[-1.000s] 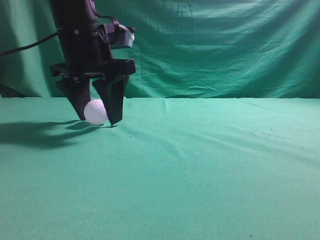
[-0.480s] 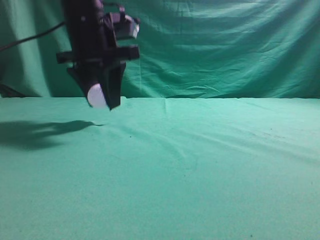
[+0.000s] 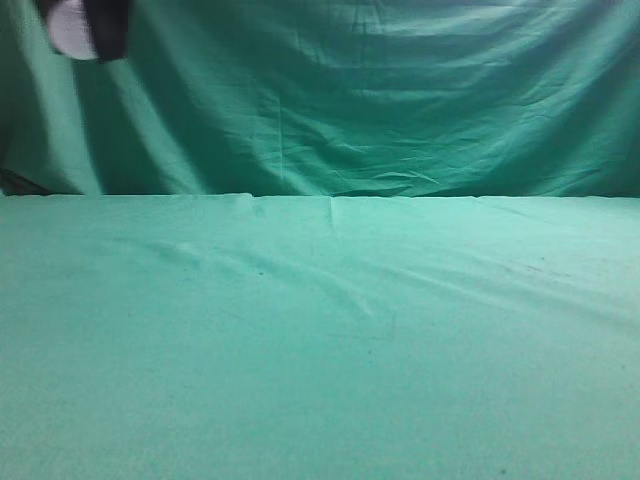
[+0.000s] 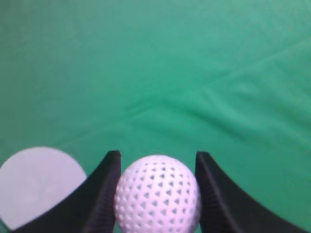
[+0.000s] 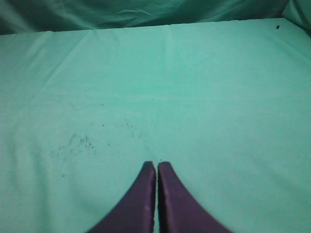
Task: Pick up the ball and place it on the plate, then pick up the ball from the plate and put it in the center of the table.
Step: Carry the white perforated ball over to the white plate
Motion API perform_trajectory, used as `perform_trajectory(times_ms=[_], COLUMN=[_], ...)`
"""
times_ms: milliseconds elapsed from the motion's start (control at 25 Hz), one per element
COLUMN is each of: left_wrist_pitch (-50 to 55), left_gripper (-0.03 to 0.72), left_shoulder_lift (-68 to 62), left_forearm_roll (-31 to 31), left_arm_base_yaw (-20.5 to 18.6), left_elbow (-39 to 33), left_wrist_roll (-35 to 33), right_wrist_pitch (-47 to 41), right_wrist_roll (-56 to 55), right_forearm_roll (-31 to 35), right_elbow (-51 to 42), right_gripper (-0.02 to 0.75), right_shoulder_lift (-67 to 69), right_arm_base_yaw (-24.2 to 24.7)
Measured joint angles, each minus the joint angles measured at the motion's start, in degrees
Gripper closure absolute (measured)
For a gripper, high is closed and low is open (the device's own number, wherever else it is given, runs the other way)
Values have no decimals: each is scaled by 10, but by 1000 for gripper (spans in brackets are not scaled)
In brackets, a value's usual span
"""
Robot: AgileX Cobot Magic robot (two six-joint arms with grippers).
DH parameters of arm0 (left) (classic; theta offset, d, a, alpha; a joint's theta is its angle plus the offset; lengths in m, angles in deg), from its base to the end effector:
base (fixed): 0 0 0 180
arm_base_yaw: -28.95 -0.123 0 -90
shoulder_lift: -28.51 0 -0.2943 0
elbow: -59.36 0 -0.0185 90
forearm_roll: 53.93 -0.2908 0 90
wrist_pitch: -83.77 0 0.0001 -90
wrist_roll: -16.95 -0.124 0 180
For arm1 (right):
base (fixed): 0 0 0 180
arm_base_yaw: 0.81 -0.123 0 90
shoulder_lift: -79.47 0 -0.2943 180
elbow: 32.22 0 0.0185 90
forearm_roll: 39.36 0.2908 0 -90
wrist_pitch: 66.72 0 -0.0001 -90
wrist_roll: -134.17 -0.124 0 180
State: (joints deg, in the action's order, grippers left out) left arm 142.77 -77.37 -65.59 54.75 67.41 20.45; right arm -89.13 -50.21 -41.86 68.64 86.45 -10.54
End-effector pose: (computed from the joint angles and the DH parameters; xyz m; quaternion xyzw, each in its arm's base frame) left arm 0.3876 -0.1635 0.2729 0.2216 0.9496 0.0422 0.2175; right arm 0.1130 0.0173 0.1574 -0.0494 0.8101 0.0533 0.5818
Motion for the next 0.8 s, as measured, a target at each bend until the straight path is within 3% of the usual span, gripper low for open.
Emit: perform_trajectory(times_ms=[120,280,600,800], left_wrist_pitch=[-9,-18,-49,-87], left_gripper=[388,388,388,388], left_shoulder_lift=[56,104,111,96], left_forearm_roll=[-9,-6,23,28], left_arm_base_yaw=[-22,-103,-287,-347], left_elbow=[-84,-150,-175,-175], left_wrist_roll=[15,20,23,23], right_wrist_pitch=[0,0,0,0], right_wrist_roll=[0,0,0,0], right_forearm_roll=[0,0,0,0], right_elbow=[0,0,0,0], right_gripper=[738,738,738,738], right_shoulder_lift=[0,0,0,0], right_arm_base_yaw=[0,0,0,0])
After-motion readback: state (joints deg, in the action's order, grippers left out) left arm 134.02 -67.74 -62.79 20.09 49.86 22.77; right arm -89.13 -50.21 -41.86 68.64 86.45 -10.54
